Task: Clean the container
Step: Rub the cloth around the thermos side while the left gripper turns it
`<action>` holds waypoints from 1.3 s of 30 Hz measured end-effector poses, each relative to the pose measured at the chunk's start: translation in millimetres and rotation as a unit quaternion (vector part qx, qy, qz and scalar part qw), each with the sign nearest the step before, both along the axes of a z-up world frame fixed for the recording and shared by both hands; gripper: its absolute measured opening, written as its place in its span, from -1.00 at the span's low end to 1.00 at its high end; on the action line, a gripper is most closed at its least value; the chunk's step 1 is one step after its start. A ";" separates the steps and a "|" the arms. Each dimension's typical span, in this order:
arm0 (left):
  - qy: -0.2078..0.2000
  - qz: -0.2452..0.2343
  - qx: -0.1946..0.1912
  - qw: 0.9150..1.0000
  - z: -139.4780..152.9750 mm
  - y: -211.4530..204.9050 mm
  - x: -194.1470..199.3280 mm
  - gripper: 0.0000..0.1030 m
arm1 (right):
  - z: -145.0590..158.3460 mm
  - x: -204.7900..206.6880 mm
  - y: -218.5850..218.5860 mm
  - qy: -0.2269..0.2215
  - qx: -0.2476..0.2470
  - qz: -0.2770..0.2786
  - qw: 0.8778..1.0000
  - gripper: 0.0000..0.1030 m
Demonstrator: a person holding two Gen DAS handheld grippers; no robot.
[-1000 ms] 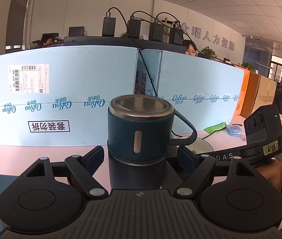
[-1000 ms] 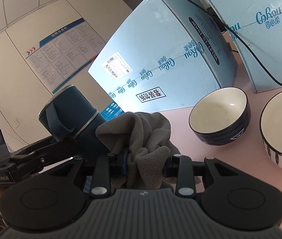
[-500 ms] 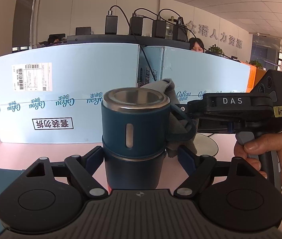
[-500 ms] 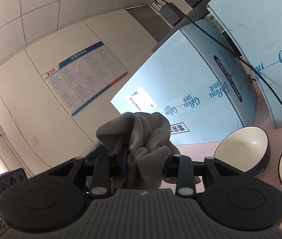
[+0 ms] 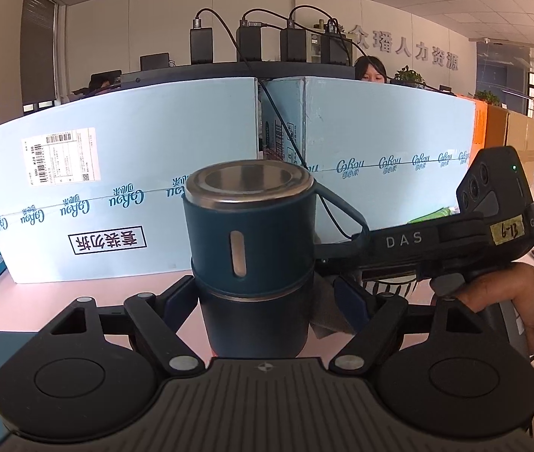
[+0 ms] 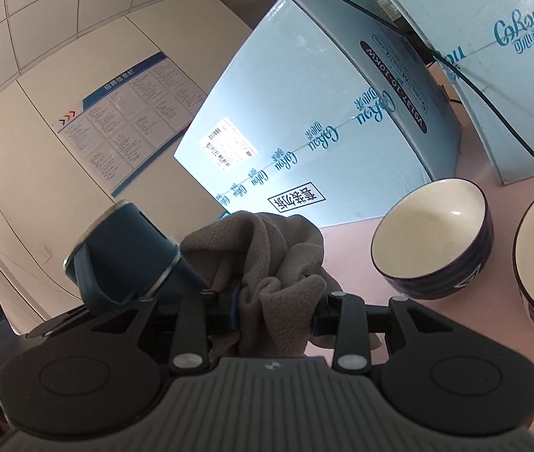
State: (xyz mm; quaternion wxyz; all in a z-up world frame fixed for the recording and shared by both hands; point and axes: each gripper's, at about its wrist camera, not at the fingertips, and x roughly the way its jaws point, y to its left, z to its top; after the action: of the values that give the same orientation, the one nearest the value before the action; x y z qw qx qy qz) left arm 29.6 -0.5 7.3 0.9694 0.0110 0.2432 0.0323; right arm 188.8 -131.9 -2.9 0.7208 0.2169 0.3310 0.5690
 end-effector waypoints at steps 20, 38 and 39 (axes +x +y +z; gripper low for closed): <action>-0.002 0.018 -0.008 1.000 -1.1 1.8 -1.1 0.20 | 1.2 -1.5 10.4 -0.014 -0.005 -0.008 1.000 -0.26; -0.003 0.013 -0.009 1.000 -0.7 1.3 -1.2 0.20 | 47.8 -5.1 8.5 -0.094 0.015 -0.028 0.995 -0.26; -0.002 0.013 -0.009 1.000 -0.6 1.2 -0.7 0.20 | 50.3 -4.5 8.8 -0.094 0.020 -0.026 0.995 -0.26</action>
State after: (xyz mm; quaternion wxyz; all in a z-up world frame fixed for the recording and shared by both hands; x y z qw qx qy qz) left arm 28.8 0.7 6.8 0.9694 -0.0008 0.2415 0.0432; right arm 184.3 -123.1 47.3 0.7588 0.1856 0.2445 0.5745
